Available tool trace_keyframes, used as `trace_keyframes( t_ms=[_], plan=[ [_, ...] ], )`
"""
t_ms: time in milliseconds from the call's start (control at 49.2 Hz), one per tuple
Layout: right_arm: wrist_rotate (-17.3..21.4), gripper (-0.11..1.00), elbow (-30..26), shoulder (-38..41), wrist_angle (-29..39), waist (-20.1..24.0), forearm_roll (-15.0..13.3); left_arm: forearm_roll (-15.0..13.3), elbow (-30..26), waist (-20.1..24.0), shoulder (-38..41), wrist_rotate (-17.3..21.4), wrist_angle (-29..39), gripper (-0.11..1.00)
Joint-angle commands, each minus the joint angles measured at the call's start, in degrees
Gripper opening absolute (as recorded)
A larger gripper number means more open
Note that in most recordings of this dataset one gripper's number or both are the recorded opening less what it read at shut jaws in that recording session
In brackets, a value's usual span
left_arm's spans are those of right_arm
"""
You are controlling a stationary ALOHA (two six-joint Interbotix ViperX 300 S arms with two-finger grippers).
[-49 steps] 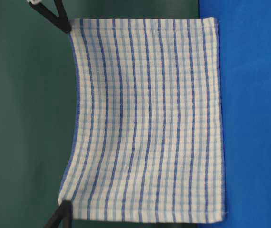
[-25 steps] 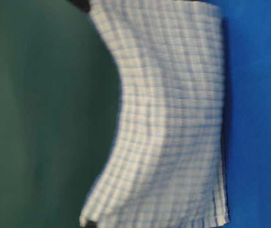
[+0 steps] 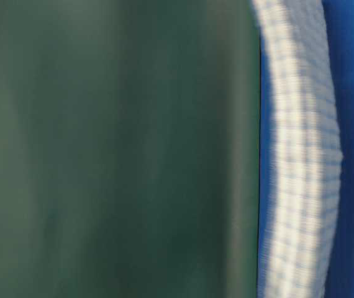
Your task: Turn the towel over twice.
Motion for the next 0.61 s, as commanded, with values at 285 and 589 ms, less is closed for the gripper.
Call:
trace_keyframes(
  t_ms=[285, 589],
  plan=[
    [6.50, 0.04, -1.05, 9.84, -7.12, 8.70, 0.09, -0.09, -3.87, -6.86, 8.53, -0.62, -0.18, 0.03],
    [7.56, 0.04, -1.23, 13.80, -7.03, 8.79, 0.53, -0.09, -4.13, -6.94, 10.28, -0.62, 0.00, 0.05]
  ],
)
